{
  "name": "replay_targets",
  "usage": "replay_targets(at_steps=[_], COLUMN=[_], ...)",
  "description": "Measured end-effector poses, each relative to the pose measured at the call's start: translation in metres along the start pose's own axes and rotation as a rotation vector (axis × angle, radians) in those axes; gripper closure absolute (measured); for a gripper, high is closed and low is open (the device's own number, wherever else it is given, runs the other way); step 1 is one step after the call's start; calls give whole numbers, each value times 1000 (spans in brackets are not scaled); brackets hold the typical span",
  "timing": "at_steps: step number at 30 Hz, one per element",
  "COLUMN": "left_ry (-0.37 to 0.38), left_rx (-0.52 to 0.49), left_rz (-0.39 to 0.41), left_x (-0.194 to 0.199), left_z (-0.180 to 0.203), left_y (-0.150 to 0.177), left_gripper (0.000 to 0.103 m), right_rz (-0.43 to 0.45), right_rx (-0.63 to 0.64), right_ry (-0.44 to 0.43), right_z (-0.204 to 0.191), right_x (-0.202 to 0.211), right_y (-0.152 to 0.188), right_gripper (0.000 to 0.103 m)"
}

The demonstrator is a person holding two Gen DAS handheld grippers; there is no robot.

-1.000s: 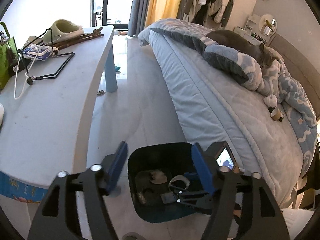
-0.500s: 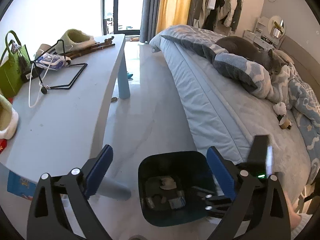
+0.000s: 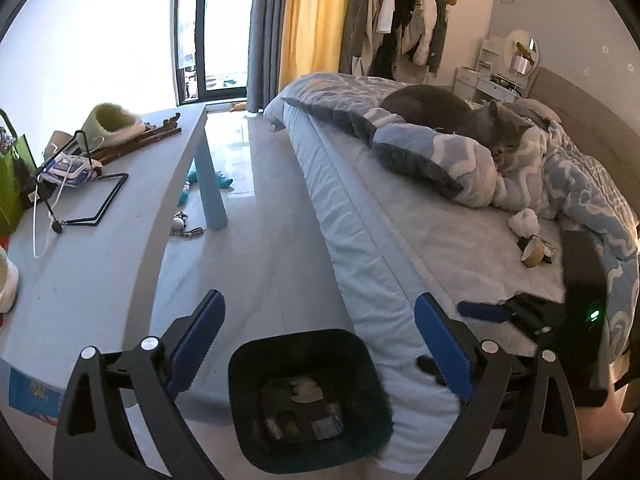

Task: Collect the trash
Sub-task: 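Move both tools back over the bed toward the tape roll and knotted sock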

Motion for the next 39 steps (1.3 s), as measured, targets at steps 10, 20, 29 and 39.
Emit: replay_targets(at_steps=[10, 20, 29, 39], left_ry=[72, 103, 132, 188], left_rx=[-31, -78, -162, -214], left_rz=[30, 36, 25, 49], left_x=[-9, -20, -35, -50], left_z=[50, 96, 136, 179], left_y=[-7, -8, -1, -11], left_gripper=[6, 6, 6, 8], right_rz=[63, 110, 160, 205], right_rx=[-104, -151, -227, -311], right_ry=[77, 131, 167, 199], right_z=[67, 106, 152, 198], right_x=[42, 71, 101, 119], right_y=[11, 17, 24, 27], right_gripper=[18, 17, 15, 14])
Point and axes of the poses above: each gripper's, at about its wrist camera, not at the fingertips, and x roughly against the way its jaws point, z to its right, y to its underside, the point moved 7 cm from there along -x, roughly the way its jaws point, and after that the axes turned 2 degrees about y, right-handed, at the moved point
